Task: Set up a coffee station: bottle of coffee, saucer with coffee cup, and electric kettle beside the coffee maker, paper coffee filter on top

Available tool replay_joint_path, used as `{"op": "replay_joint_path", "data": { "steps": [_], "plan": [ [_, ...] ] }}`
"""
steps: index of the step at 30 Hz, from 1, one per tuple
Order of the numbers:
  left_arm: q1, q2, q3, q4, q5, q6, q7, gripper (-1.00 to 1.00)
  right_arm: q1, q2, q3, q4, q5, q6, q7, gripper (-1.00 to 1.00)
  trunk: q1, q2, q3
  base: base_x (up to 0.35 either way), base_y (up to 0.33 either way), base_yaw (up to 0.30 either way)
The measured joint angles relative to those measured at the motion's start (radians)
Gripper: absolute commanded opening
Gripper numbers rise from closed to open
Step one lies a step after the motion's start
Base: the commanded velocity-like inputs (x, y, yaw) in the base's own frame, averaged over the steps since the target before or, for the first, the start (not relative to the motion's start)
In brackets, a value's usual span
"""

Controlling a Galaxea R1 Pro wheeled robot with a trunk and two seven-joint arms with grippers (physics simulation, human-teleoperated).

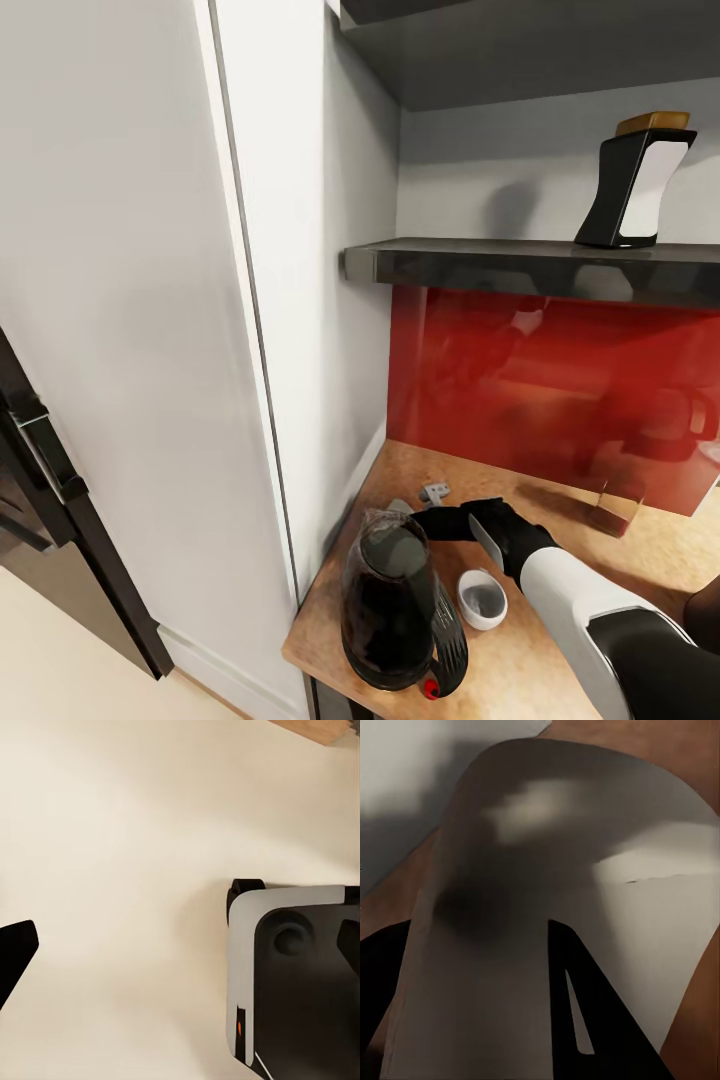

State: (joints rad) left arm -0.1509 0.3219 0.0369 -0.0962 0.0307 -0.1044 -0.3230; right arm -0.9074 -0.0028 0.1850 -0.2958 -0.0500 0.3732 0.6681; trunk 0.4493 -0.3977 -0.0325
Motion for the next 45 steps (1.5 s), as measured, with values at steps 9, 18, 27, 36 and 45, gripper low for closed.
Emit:
{"op": "replay_joint_path", "data": {
  "steps": [9,18,27,36,45],
  "plan": [
    [0.000,-0.001,-0.003,0.000,-0.002,0.000,0.000,1.00,0.000,-0.009,-0.006,-0.148,0.001,0.008,-0.002,-1.00,0.000,0.000,0.000,0.000,0.000,0.000],
    [0.000,-0.002,-0.003,0.002,-0.003,0.000,0.000,1.00,0.000,-0.023,-0.010,-0.256,0.001,0.009,-0.010,-1.00,0.000,0.000,0.000,0.000,0.000,0.000],
    [0.000,-0.003,-0.001,0.001,-0.002,0.000,0.001,1.00,0.000,-0.058,-0.014,-0.360,0.001,0.010,-0.117,-1.00,0.000,0.000,0.000,-0.064,-0.119,0.000],
    [0.000,-0.003,0.000,0.000,0.000,0.000,0.001,1.00,0.000,-0.067,-0.014,-0.472,0.000,0.014,-0.128,-1.00,0.000,0.000,0.000,-0.259,-0.176,0.000],
    [0.000,-0.003,0.000,-0.001,0.006,0.003,0.002,1.00,0.000,-0.072,-0.013,-0.483,-0.001,0.014,-0.128,-1.00,0.001,0.000,0.002,-0.318,-0.055,-0.126]
  ]
}}
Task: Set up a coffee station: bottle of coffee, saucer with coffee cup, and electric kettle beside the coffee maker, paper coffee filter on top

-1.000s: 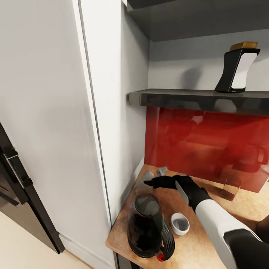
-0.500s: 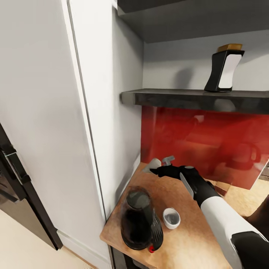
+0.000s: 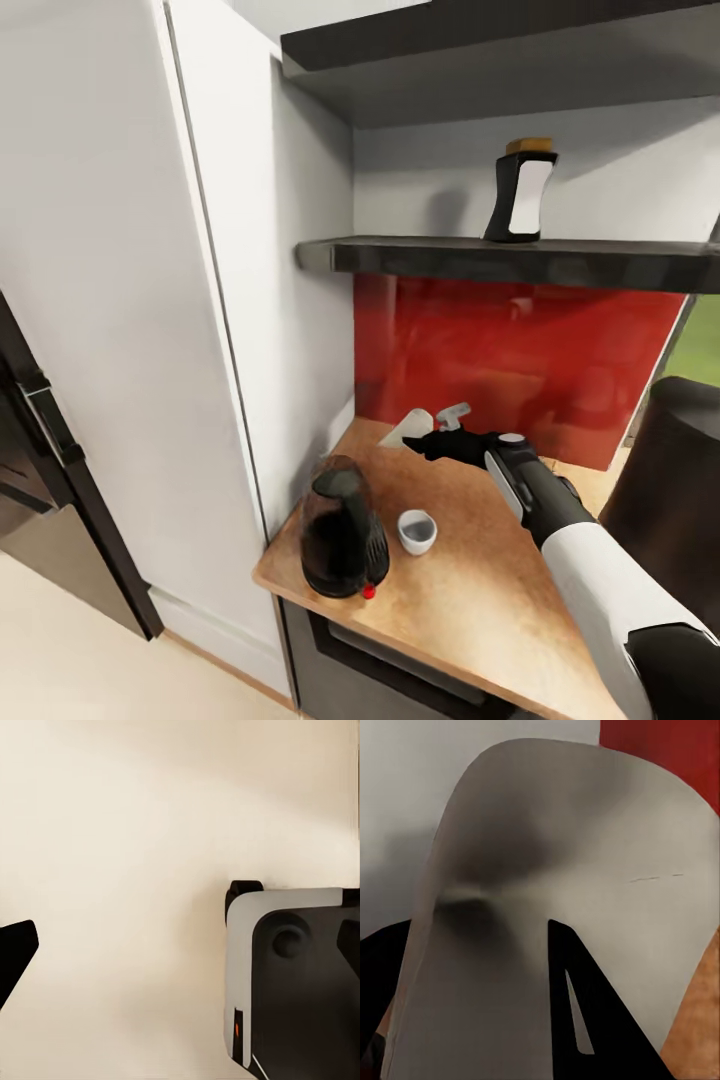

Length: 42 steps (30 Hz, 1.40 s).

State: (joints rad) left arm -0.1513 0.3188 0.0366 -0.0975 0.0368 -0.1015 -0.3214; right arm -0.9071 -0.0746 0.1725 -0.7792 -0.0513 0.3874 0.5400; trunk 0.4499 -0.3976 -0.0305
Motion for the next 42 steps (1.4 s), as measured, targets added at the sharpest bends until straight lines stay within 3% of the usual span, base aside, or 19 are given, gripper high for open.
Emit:
{"op": "replay_joint_path", "data": {
  "steps": [15,31,42],
  "plan": [
    [-0.001,0.000,0.000,-0.002,0.001,0.005,0.002,1.00,0.000,0.000,0.001,0.001,0.000,-0.002,0.000,-1.00,0.000,0.000,0.009,-0.308,0.053,-0.255],
    [0.001,0.000,0.002,0.010,0.002,-0.003,0.001,1.00,0.000,0.003,0.003,0.001,-0.003,-0.002,0.001,-1.00,0.000,-0.001,0.017,-0.039,0.076,-0.260],
    [0.002,0.000,0.004,0.009,0.002,0.001,0.003,1.00,0.000,0.011,0.006,0.002,-0.006,-0.004,0.005,-1.00,0.000,-0.001,0.018,-0.251,0.225,-0.021]
  ]
}}
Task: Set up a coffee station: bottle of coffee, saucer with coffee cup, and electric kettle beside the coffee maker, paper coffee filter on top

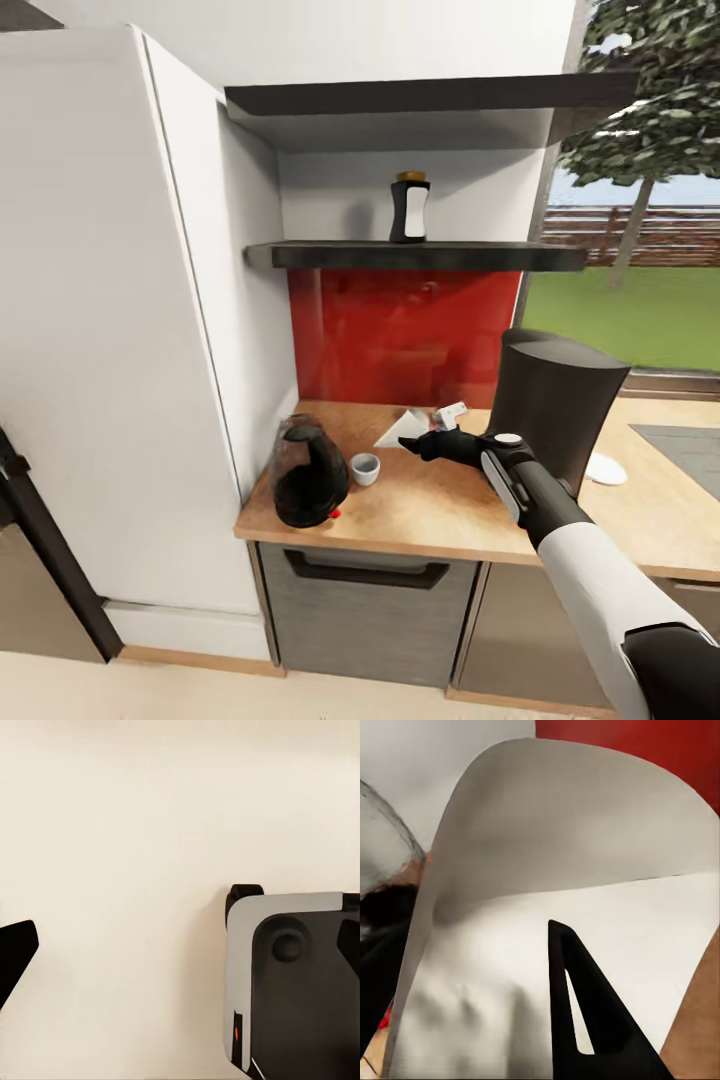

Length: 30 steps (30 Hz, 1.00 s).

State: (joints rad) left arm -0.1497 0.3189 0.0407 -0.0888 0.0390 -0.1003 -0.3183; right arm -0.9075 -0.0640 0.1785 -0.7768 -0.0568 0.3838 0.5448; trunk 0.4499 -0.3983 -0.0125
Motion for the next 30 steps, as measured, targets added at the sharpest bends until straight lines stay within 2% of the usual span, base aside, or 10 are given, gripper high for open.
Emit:
{"op": "replay_joint_path", "data": {
  "steps": [15,22,30],
  "plan": [
    [0.000,0.000,0.001,-0.001,0.000,0.000,0.000,1.00,0.000,0.002,0.000,0.000,0.000,0.003,0.000,-1.00,0.000,-0.001,0.000,-0.246,0.212,0.000],
    [0.000,0.000,0.001,0.000,0.000,-0.001,0.000,1.00,0.000,0.001,0.000,0.000,0.000,0.002,0.000,-1.00,0.000,0.000,0.000,-0.023,0.022,-0.010],
    [0.000,0.000,0.000,0.002,0.001,-0.002,0.000,1.00,0.000,0.001,0.000,0.000,-0.001,0.002,0.001,-1.00,0.000,-0.001,0.004,-0.001,0.001,-0.208]
  ]
}}
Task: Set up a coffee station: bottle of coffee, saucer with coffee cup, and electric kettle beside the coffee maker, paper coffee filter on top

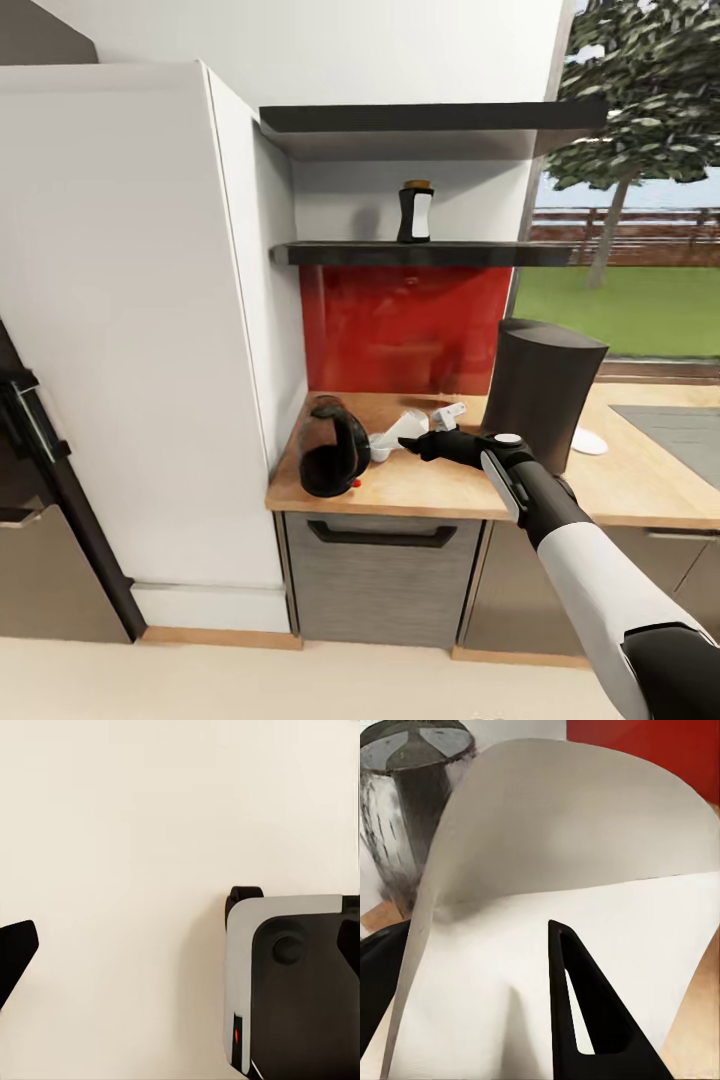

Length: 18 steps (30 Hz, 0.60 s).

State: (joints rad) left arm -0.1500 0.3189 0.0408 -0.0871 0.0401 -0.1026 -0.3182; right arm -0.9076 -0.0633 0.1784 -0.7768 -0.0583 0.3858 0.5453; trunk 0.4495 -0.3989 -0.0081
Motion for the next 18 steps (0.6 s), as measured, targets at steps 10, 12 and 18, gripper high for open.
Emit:
{"op": "replay_joint_path", "data": {
  "steps": [10,12,18],
  "plan": [
    [0.000,0.000,0.000,0.000,0.001,0.000,0.000,1.00,0.000,0.001,0.001,0.000,0.000,0.002,0.000,-1.00,0.000,0.000,0.004,0.000,0.000,-0.267],
    [0.000,0.000,0.000,0.000,0.001,0.000,0.000,1.00,0.000,0.001,0.001,0.000,0.000,0.004,0.001,-1.00,0.000,0.000,0.004,0.000,0.000,-0.273],
    [0.000,-0.001,0.000,0.000,0.002,0.000,0.000,1.00,0.000,0.001,0.001,0.000,0.000,0.016,0.002,-1.00,0.000,0.000,0.004,0.000,0.000,-0.273]
  ]
}}
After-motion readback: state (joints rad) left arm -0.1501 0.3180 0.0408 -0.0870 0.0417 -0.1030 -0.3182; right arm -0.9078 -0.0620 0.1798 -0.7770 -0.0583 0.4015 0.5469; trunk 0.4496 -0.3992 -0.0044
